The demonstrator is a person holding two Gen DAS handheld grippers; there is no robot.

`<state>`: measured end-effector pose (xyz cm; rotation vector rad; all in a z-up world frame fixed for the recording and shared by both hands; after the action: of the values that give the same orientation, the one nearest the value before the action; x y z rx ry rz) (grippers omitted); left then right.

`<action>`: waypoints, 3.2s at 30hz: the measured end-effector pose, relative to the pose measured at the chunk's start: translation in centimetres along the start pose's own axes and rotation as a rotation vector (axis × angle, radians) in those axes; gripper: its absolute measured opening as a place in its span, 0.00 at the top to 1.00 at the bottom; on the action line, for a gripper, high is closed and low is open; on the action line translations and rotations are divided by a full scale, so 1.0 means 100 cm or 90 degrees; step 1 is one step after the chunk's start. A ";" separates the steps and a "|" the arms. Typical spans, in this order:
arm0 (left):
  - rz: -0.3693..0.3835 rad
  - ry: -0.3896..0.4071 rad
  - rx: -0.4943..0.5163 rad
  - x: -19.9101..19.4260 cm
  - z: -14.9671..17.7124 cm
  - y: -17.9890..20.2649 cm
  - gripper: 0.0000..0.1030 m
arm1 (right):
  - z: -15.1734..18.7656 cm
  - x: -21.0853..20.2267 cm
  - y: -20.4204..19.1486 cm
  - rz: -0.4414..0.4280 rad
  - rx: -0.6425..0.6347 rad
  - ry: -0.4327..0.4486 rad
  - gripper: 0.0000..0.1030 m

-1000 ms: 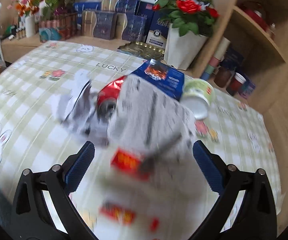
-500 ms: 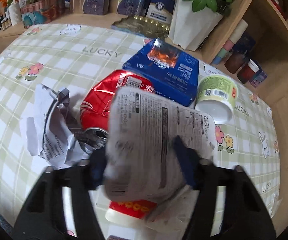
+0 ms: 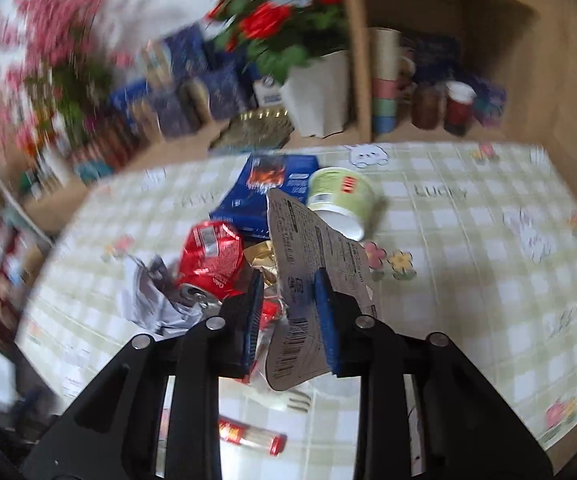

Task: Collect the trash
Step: 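Grasp the white printed plastic wrapper on the table with the right gripper, then grasp the crumpled white paper with the left gripper while the right holds the wrapper, then carry the wrapper and crumpled paper down into the brown bin and open both grippers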

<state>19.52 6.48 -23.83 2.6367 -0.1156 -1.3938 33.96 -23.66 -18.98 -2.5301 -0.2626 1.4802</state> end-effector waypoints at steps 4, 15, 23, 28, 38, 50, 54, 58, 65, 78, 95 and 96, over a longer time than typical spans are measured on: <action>0.006 -0.015 0.020 0.008 -0.006 0.016 0.09 | 0.015 -0.020 0.041 -0.071 0.086 0.027 0.72; -0.002 -0.018 0.073 0.019 -0.030 0.046 0.09 | 0.043 -0.041 0.084 -0.102 0.125 0.058 0.72; -0.003 -0.024 0.095 0.027 -0.034 0.059 0.09 | 0.041 -0.045 0.083 -0.112 0.123 0.070 0.73; -0.005 -0.031 0.101 0.034 -0.034 0.061 0.09 | 0.041 -0.047 0.084 -0.116 0.128 0.078 0.74; 0.001 -0.035 0.109 0.056 -0.057 0.064 0.09 | 0.038 -0.060 0.091 -0.122 0.137 0.112 0.77; 0.035 -0.079 0.051 0.119 -0.121 0.059 0.32 | 0.024 -0.074 0.096 -0.123 0.133 0.143 0.80; 0.050 -0.103 0.038 0.139 -0.134 0.064 0.54 | 0.020 -0.087 0.096 -0.099 0.106 0.170 0.81; 0.059 -0.112 0.035 0.141 -0.136 0.064 0.79 | 0.018 -0.099 0.096 -0.098 0.096 0.189 0.81; 0.086 -0.055 0.046 0.081 -0.129 0.056 0.80 | 0.025 -0.115 0.088 -0.143 0.100 0.195 0.82; 0.174 -0.042 0.078 -0.038 -0.046 0.066 0.80 | 0.092 -0.127 0.009 -0.259 0.075 0.109 0.84; 0.168 -0.038 0.067 -0.097 0.054 0.043 0.80 | 0.248 -0.101 -0.071 -0.281 -0.062 -0.124 0.85; 0.165 -0.038 0.065 -0.098 0.057 0.041 0.80 | 0.254 -0.094 -0.073 -0.279 -0.063 -0.136 0.85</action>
<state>9.27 3.29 -18.32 2.5457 -0.5293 -1.4109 6.82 -16.93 -21.44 -2.1848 -0.8781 1.5761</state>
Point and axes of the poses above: each gripper's, at about its wrist camera, not at the fingertips, and x roughly the way its jaws point, y to its right, z to its underside, the point moved 10 cm from there along x, roughly the way its jaws point, and after that the axes turned 13 degrees about -y, right-handed, at the moved point
